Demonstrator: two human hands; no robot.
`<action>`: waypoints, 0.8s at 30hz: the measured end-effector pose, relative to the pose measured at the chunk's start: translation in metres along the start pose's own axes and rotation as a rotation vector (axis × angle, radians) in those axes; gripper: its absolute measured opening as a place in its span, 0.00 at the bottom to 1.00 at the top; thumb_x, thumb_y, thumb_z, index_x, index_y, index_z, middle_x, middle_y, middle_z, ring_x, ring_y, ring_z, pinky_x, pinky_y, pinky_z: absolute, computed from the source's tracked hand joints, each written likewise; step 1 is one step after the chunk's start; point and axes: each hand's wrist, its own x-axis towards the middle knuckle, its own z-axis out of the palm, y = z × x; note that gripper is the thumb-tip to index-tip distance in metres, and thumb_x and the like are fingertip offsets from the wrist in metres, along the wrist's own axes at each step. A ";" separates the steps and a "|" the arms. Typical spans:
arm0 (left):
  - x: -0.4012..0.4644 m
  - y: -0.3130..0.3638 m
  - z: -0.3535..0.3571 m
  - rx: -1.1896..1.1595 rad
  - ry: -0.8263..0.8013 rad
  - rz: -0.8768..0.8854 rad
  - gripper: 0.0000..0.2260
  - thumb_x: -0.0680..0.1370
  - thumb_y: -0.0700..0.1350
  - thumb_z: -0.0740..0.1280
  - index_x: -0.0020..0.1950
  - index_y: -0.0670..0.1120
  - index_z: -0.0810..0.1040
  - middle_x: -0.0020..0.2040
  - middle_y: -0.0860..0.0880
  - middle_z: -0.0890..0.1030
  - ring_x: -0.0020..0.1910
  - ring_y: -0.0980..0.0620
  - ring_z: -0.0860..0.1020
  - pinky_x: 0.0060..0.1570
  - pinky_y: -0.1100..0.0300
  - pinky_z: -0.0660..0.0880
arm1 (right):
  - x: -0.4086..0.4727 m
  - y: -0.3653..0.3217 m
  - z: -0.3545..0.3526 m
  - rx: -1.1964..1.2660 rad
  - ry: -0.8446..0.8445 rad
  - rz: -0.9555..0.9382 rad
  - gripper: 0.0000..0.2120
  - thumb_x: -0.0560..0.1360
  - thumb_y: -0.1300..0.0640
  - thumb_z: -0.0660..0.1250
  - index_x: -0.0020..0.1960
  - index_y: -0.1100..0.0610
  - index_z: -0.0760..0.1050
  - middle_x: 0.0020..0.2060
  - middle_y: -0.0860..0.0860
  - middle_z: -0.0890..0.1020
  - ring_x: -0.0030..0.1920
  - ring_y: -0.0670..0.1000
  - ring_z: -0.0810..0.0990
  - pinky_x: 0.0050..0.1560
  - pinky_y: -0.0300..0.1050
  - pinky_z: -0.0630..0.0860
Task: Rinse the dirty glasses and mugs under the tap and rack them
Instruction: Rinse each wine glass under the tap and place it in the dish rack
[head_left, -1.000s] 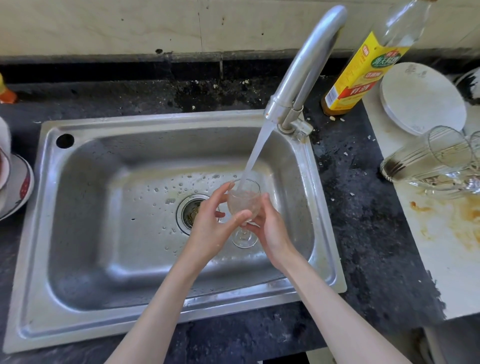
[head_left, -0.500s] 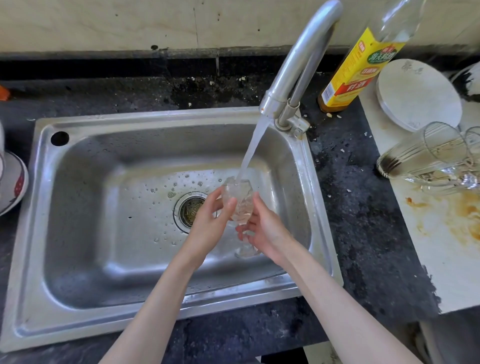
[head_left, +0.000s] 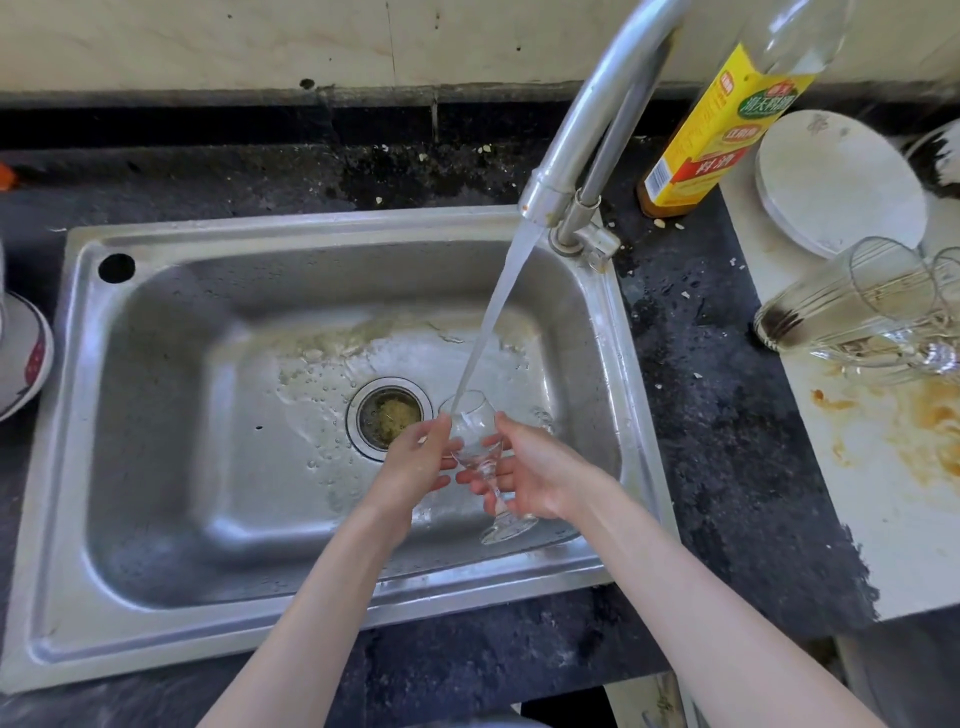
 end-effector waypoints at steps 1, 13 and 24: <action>0.000 0.003 0.000 -0.008 0.002 0.035 0.15 0.80 0.54 0.58 0.60 0.45 0.71 0.54 0.48 0.79 0.53 0.50 0.78 0.55 0.55 0.75 | 0.000 0.000 0.000 0.032 -0.019 -0.036 0.19 0.81 0.43 0.52 0.46 0.58 0.68 0.40 0.60 0.77 0.31 0.53 0.74 0.31 0.43 0.67; -0.002 0.029 0.005 0.095 -0.057 0.502 0.18 0.77 0.48 0.64 0.67 0.49 0.67 0.60 0.51 0.77 0.57 0.52 0.76 0.57 0.62 0.71 | 0.009 -0.007 0.013 0.034 0.019 -0.562 0.33 0.79 0.37 0.38 0.45 0.51 0.79 0.23 0.44 0.75 0.22 0.43 0.65 0.27 0.38 0.58; 0.008 0.059 0.024 -0.121 0.155 0.388 0.26 0.77 0.63 0.56 0.49 0.39 0.76 0.39 0.48 0.80 0.37 0.54 0.79 0.36 0.63 0.73 | 0.021 -0.002 0.036 -0.248 0.136 -0.722 0.38 0.72 0.27 0.40 0.64 0.49 0.71 0.39 0.47 0.74 0.29 0.36 0.68 0.30 0.32 0.62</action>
